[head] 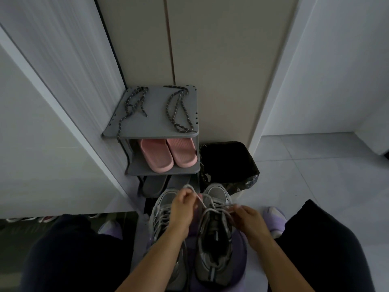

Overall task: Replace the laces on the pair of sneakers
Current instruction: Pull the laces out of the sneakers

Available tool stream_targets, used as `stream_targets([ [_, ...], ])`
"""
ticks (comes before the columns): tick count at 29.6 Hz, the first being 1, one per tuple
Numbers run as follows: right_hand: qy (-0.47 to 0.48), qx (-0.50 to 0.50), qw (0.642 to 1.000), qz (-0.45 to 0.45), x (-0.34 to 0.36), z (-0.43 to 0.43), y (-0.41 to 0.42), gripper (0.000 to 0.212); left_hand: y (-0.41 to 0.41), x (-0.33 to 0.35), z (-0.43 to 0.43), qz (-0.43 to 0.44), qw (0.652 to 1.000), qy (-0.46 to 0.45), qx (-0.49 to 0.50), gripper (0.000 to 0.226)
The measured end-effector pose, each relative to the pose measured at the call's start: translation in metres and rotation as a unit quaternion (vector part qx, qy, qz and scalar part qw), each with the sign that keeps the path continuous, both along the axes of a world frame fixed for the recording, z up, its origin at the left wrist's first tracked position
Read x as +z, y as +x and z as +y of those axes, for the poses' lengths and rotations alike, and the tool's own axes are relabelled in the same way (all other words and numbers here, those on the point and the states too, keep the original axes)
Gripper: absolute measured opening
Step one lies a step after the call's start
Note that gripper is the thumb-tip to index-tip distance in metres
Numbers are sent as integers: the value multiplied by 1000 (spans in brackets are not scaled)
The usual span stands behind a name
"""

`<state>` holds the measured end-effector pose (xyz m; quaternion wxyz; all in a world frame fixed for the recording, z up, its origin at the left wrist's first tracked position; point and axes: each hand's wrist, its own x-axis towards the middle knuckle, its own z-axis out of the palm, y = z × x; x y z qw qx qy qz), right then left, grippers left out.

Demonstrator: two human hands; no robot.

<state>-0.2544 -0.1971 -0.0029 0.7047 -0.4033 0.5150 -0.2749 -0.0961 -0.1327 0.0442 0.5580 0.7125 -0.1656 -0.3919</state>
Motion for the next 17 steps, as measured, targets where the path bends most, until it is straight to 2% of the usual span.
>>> stream_targets([
  [2, 32, -28, 999, -30, -1, -1, 3, 34, 12, 17, -1, 95, 985, -102, 105, 23],
  [4, 30, -30, 998, -40, -1, 0, 5, 35, 18, 22, -1, 139, 974, -131, 124, 21],
  [6, 9, 7, 999, -37, 1, 2, 5, 25, 11, 10, 2, 89, 994, -38, 45, 18],
  [8, -13, 55, 998, -41, 3, 4, 4, 16, -6, -7, 8, 14, 995, 68, -72, 14],
  [10, -18, 65, 997, -42, 6, 4, 2, 18, -19, -17, 11, -24, 992, 68, -103, 12],
  [12, 4, 36, 999, -40, 6, 3, 1, 22, -17, -8, 9, -20, 998, 33, -40, 19],
  [15, 83, -40, 995, -50, 4, -1, 1, 30, 4, 21, -1, 80, 989, -93, 83, 26],
  [17, 119, -75, 989, -48, 2, -2, 3, 34, 18, 34, -5, 73, 981, -140, 111, 25],
])
